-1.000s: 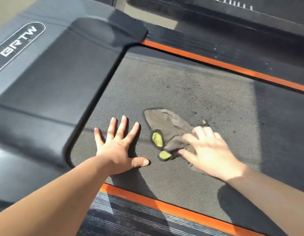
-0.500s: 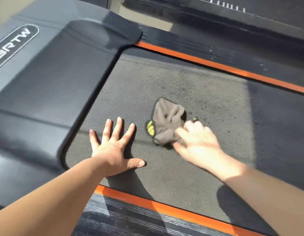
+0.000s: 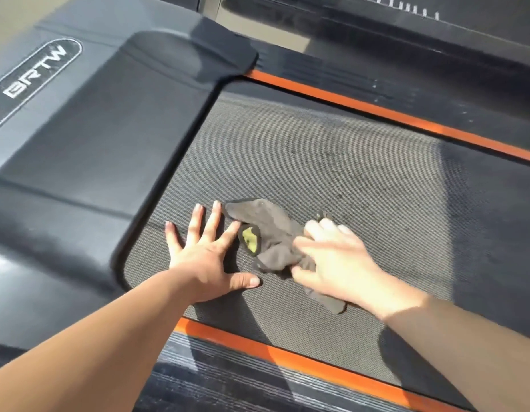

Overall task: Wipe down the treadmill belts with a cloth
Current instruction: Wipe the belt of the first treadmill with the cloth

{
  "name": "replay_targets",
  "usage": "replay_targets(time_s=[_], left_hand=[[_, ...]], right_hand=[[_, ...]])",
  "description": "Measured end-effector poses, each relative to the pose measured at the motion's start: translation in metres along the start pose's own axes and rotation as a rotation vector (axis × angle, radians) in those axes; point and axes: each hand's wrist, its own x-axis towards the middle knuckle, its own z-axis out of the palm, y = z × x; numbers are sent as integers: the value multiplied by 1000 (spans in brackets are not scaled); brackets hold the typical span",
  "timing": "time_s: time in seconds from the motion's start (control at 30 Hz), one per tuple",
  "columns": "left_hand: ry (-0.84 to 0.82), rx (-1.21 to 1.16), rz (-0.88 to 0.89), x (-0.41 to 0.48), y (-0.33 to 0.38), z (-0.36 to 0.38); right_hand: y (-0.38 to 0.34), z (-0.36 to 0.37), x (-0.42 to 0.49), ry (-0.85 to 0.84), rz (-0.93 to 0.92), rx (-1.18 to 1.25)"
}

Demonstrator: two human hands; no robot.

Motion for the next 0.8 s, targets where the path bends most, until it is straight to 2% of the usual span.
replay_targets(time_s=[0.03, 0.1, 0.17, 0.23, 0.3, 0.33, 0.37, 0.43, 0.47, 0.5, 0.53, 0.57, 0.67, 0.73, 0.8], left_hand=[[2, -1, 0, 0, 0, 0], [5, -8, -1, 0, 1, 0], [9, -5, -1, -1, 2, 1], [11, 5, -3, 0, 2, 1], [4, 11, -3, -1, 2, 0], [3, 9, -4, -1, 2, -1], [0, 7, -5, -2, 2, -1], [1, 6, -3, -2, 2, -1], [6, 7, -1, -1, 2, -1], [11, 7, -1, -1, 2, -1], [15, 5, 0, -1, 1, 0], [18, 0, 2, -1, 1, 1], [27, -14, 7, 0, 0, 2], [27, -9, 6, 1, 0, 2], [18, -2, 4, 1, 0, 2]], right_hand=[[26, -1, 5, 7, 91, -55], [80, -4, 15, -22, 422, -138], [113, -6, 12, -42, 750, -102], [111, -3, 13, -19, 893, -17], [84, -4, 20, -22, 899, 34], [63, -4, 22, -32, 838, 34], [42, -3, 20, -30, 711, 18], [0, -4, 2, -4, 337, -25], [-10, -5, -11, -9, 162, -30], [-3, -11, -16, -55, 64, -29], [13, -15, -14, -111, 74, -38], [36, -14, -8, -135, 171, -49], [96, -16, 18, -121, 621, -45], [99, -9, 29, -57, 818, 20], [76, 0, 36, -8, 888, 40]])
